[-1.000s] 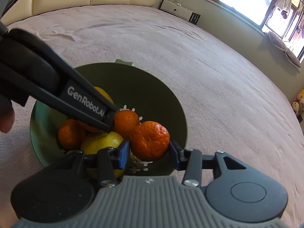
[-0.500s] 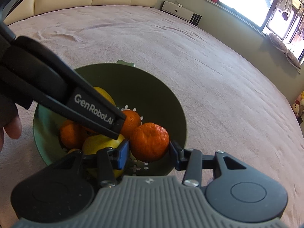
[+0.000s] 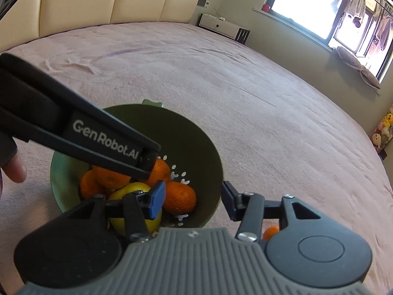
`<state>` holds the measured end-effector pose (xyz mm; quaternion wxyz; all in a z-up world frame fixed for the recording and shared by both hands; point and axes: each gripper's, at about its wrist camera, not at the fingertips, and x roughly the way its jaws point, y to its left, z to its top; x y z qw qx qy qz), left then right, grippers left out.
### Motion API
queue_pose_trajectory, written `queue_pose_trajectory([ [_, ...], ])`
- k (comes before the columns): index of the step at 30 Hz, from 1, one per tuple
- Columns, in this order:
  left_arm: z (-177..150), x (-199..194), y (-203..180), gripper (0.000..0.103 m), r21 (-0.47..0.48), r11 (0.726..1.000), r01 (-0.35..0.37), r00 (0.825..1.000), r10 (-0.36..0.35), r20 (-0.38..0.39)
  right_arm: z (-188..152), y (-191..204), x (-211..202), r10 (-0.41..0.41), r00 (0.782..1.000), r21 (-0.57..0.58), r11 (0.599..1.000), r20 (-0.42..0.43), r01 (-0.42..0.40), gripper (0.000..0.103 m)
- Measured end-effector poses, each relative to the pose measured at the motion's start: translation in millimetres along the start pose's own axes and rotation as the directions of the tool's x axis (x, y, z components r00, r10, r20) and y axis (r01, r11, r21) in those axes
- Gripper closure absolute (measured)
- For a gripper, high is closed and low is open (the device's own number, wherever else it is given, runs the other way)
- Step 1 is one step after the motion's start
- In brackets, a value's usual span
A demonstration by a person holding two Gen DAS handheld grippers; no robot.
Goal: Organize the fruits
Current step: 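Lower both tangerines into the colander and open both tools, then move the left tool to the last tangerine while the right tool approaches the banana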
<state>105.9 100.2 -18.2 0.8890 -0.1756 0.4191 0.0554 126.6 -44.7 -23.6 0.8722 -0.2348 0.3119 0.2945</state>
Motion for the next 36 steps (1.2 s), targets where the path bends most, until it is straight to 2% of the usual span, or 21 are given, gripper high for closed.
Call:
queue_pose_trajectory([
  [2,-1,-6,-3,0.020,0.007,1.000,0.000,1.000,-0.001,0.020,0,-7,-8,0.001,1.000,0.019,1.000,0.009,-0.001,0.054],
  [6,-4,-17,-9,0.020,0.019,1.000,-0.010,0.997,0.009,0.073,2,-12,-19,0.002,0.999,0.073,0.997,0.037,-0.005,0.039],
  [13,-10,-34,-31,0.020,0.088,0.996,-0.020,0.989,0.006,0.148,-4,-30,-39,-0.029,0.999,0.139,0.990,0.041,0.023,0.038],
  [24,-31,-27,-77,0.020,0.234,0.972,0.008,0.994,-0.034,0.107,-40,-64,-56,-0.078,0.996,0.232,0.969,-0.038,0.085,0.037],
  [36,-53,-8,-116,0.022,0.332,0.942,0.058,0.997,-0.074,0.035,-84,-110,-58,-0.125,0.984,0.383,0.909,-0.127,0.165,0.037],
])
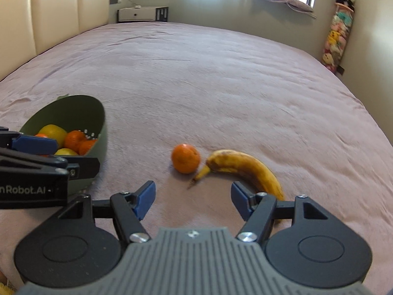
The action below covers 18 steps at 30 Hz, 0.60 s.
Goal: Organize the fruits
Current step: 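Move the left tool to the last tangerine while the right tool approaches the banana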
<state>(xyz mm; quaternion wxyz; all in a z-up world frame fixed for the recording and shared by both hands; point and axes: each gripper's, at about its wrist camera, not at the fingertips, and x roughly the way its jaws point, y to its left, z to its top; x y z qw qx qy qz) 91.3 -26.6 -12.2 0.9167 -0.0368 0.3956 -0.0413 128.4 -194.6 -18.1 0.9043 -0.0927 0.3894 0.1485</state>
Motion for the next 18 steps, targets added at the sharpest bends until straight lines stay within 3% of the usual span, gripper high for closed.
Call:
queue_pose_trajectory([
  [2,0,3,-6,0.026,0.018,1.000,0.004,1.000,-0.004,0.001,-3,-7,3,-0.008,1.000,0.023,1.000,-0.009,0.008,0.037],
  [10,2,18,-21,0.026,0.079,0.997,0.003,1.000,-0.004,0.020,-7,-34,15,-0.034,0.999,0.094,0.995,-0.041,0.038,0.037],
  [18,6,37,-22,0.029,0.067,0.997,0.024,1.000,-0.025,0.017,-4,-40,31,-0.049,0.998,0.061,0.997,-0.040,0.051,0.037],
])
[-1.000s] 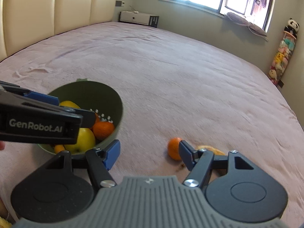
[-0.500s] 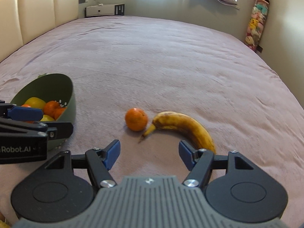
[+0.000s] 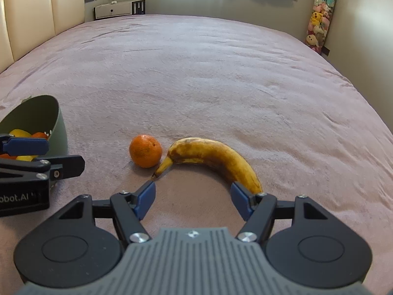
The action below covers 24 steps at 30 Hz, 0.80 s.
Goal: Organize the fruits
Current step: 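Move the left tool to the last tangerine while the right tool approaches the banana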
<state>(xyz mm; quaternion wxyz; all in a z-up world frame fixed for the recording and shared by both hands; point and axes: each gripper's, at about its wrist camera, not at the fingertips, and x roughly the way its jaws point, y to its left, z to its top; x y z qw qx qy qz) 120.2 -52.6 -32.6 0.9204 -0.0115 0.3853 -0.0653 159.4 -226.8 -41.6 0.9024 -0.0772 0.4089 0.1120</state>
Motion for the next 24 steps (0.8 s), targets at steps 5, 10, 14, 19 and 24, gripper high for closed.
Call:
queue_pose_trajectory([
  [5,2,12,0,0.029,0.009,1.000,0.022,1.000,-0.022,0.000,1,-1,17,-0.043,0.999,-0.063,0.997,0.015,0.044,0.038],
  [10,2,26,-5,0.030,0.009,0.999,0.040,0.999,-0.040,-0.012,-2,-16,34,-0.081,0.997,-0.051,0.996,-0.019,0.080,0.038],
  [14,4,36,-10,0.034,0.001,0.998,0.061,0.998,-0.061,-0.018,-5,-30,45,-0.099,0.994,-0.019,0.995,-0.045,0.099,0.040],
  [19,9,46,-19,0.034,0.048,0.997,0.058,0.998,-0.056,-0.029,-5,-36,54,-0.120,0.991,-0.030,0.992,-0.050,0.119,0.042],
  [24,9,63,-22,0.038,0.066,0.996,0.054,0.997,-0.050,-0.061,-3,-39,64,-0.129,0.989,-0.033,0.991,-0.070,0.127,0.051],
])
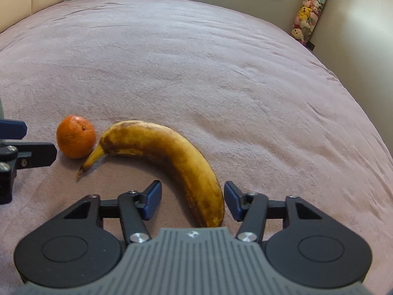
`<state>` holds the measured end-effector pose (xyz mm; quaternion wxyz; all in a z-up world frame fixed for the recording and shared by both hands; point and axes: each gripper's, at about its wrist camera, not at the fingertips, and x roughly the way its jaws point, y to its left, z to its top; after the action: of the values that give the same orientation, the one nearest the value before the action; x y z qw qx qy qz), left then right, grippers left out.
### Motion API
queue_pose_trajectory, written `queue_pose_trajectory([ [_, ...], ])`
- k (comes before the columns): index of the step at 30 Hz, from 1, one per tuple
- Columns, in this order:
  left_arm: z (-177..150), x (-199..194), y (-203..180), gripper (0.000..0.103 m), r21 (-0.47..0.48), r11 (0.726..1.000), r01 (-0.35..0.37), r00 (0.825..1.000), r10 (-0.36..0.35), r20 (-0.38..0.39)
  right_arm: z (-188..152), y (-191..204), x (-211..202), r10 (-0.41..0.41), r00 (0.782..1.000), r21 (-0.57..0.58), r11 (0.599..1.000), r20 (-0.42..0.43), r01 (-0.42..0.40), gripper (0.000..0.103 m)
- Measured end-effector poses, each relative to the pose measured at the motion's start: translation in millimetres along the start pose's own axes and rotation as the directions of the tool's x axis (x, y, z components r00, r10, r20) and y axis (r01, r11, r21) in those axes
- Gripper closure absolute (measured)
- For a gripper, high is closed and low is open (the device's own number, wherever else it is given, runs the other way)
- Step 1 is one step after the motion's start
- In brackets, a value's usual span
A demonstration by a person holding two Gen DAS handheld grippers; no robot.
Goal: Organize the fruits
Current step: 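Move the left tool to the last tangerine while the right tool approaches the banana, then grasp the tangerine with the left tool while the right tool grasps the banana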
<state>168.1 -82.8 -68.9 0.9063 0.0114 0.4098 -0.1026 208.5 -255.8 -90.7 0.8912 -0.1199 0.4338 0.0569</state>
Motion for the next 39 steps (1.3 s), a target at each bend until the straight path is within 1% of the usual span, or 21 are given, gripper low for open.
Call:
queue_pose_trajectory([
  [4,1,12,0,0.038,-0.009,1.000,-0.001,1.000,0.001,-0.010,1,-3,3,0.005,1.000,0.012,1.000,-0.002,-0.005,0.053],
  [13,8,36,6,0.039,-0.106,0.994,0.025,1.000,-0.026,-0.005,0,-8,12,0.013,1.000,0.049,0.999,-0.007,-0.013,0.053],
  [18,9,45,1,0.043,-0.085,0.996,0.018,1.000,-0.019,-0.012,1,-7,14,0.011,1.000,0.047,0.999,-0.009,-0.011,0.053],
  [24,7,48,8,0.042,-0.115,0.993,0.040,0.999,-0.043,-0.020,3,-5,15,0.015,1.000,0.049,0.999,-0.015,-0.015,0.055],
  [26,7,48,8,0.042,-0.111,0.993,0.041,0.999,-0.044,-0.020,3,-4,15,0.014,1.000,0.047,0.999,-0.017,-0.013,0.055],
  [28,8,47,8,0.050,-0.113,0.992,0.056,0.998,-0.058,-0.023,3,-4,14,0.015,1.000,0.049,0.999,-0.021,-0.014,0.056],
  [29,9,47,9,0.051,-0.115,0.992,0.060,0.998,-0.063,-0.023,3,-3,13,0.015,1.000,0.050,0.999,-0.024,-0.014,0.057],
  [32,11,43,8,0.053,-0.106,0.993,0.054,0.998,-0.057,-0.029,6,-3,10,0.020,0.999,0.065,0.998,-0.038,-0.018,0.060],
  [36,11,30,7,0.053,-0.102,0.995,0.023,0.999,-0.026,-0.029,8,-4,1,0.046,0.998,0.099,0.994,-0.053,-0.041,0.065],
  [39,10,17,10,0.053,-0.120,0.993,0.018,0.999,-0.022,-0.034,8,-11,-9,0.103,0.993,0.176,0.980,-0.065,-0.091,0.069],
])
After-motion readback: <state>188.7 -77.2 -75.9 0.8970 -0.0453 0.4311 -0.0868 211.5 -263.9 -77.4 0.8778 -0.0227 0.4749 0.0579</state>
